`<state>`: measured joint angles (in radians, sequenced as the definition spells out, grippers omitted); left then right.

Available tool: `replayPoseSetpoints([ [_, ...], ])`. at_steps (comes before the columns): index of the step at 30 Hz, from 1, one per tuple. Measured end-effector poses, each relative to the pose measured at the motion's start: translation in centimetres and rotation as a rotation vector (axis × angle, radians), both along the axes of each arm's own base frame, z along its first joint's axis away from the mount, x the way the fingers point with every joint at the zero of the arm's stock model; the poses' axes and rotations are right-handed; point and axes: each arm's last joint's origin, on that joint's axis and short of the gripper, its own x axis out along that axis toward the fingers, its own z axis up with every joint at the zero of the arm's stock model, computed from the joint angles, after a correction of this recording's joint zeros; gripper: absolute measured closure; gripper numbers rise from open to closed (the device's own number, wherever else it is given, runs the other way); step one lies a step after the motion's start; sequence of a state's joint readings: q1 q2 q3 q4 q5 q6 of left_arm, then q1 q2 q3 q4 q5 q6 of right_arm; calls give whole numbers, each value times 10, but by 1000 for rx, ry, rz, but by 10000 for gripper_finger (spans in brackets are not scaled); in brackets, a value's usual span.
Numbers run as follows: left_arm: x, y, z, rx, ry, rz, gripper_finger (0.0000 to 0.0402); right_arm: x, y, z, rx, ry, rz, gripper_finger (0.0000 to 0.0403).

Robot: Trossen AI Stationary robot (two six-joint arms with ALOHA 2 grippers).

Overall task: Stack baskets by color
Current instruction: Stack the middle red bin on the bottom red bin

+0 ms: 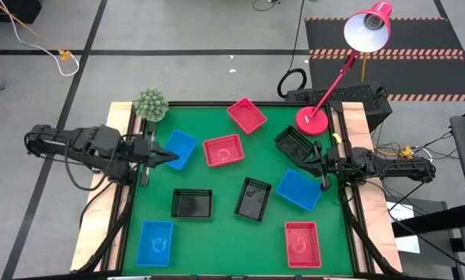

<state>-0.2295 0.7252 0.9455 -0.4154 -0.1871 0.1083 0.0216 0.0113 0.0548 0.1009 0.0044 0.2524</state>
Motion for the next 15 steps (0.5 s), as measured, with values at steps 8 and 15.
replayPoseSetpoints([
  [8, 2, -1, 1, 32, -17, -6, 394, -9, -1, 87, -33, 20, -25, 403],
  [15, 3, -1, 1, 41, -19, -8, 394, -2, -1, 177, -83, 115, -29, 403],
])
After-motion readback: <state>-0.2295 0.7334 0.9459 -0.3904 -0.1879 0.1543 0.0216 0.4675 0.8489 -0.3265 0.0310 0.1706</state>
